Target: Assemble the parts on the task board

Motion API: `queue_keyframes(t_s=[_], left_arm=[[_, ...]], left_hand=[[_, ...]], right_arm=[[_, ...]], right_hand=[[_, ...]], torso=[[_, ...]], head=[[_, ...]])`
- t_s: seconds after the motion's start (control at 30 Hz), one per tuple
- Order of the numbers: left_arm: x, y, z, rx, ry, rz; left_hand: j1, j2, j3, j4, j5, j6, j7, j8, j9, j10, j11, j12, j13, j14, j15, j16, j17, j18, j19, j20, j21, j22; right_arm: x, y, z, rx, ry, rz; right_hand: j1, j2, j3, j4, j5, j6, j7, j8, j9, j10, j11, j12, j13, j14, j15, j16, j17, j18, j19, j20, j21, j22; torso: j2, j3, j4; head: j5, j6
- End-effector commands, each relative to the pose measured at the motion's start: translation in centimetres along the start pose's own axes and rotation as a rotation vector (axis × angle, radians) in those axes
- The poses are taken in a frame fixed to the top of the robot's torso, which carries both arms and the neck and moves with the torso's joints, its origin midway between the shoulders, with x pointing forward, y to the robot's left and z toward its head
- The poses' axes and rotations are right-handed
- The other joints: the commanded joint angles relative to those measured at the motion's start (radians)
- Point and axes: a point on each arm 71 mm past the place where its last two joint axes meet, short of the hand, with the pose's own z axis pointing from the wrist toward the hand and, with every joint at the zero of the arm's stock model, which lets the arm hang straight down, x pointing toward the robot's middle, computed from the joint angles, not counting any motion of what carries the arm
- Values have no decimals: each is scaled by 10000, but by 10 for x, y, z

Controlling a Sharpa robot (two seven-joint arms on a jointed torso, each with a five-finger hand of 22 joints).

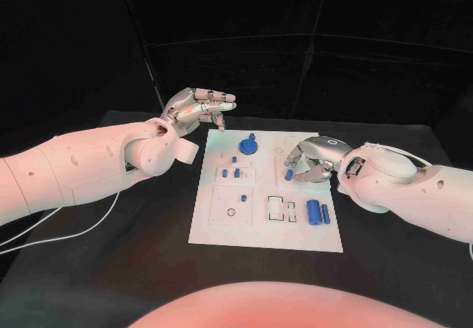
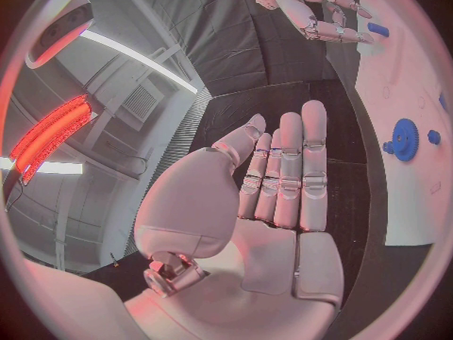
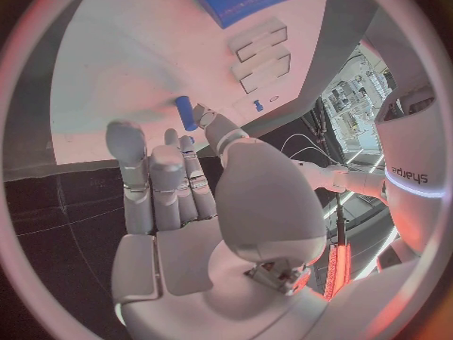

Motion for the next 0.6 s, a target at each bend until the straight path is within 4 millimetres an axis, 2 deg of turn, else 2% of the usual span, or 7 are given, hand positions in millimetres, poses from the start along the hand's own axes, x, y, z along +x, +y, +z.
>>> queue_keyframes(t_s=[0.03,0.1,0.23,0.4,0.6], left_arm=[[1,-1,1,73,140,-77],[2,-1,1,73,148,-80],[2,-1,1,70,161,-85],[2,-1,1,65,161,-83],[3,0,2,61,184,-93]], left_hand=[[9,-7,-55,28,46,-21,30,40,-11,-69,-15,47,-3,-49,9,42,-15,149,82,16,-36,-9],[9,-7,-55,28,46,-21,30,40,-11,-69,-15,47,-3,-49,9,42,-15,149,82,16,-36,-9],[-2,0,-65,44,45,-18,31,44,-10,-67,-14,53,-2,-51,11,46,-21,148,87,17,-45,-18],[-4,0,-68,47,45,-18,31,44,-10,-67,-14,54,-2,-52,11,47,-21,148,88,18,-47,-20],[-16,3,-79,62,45,-17,31,46,-11,-68,-13,58,-2,-53,13,51,-26,147,93,19,-56,-29]], right_arm=[[2,0,2,41,388,-194],[2,0,3,40,422,-203],[3,0,5,59,516,-223],[4,1,7,56,585,-235],[5,3,10,7,631,-243]], right_hand=[[81,156,36,13,30,207,16,67,24,199,20,53,-15,93,7,115,92,-104,131,-12,133,176],[108,246,127,20,10,403,44,131,46,367,14,62,-17,129,0,228,221,-134,201,-13,255,345],[214,469,461,7,-209,793,-4,228,70,805,-62,38,-17,231,-57,575,622,-209,379,-56,609,837],[200,536,718,16,-292,1007,-48,243,59,1072,-117,-79,-22,264,-98,771,828,-248,450,-102,797,1080],[167,531,809,27,-307,1080,-56,236,50,1169,-135,-146,-20,274,-107,855,919,-264,473,-118,878,1187]], torso=[[-1,9,-4],[1,7,-3],[6,14,-3],[0,2,-3],[0,6,0]], head=[[-8,0],[-12,5],[-24,5],[-46,-8],[-53,-16]])
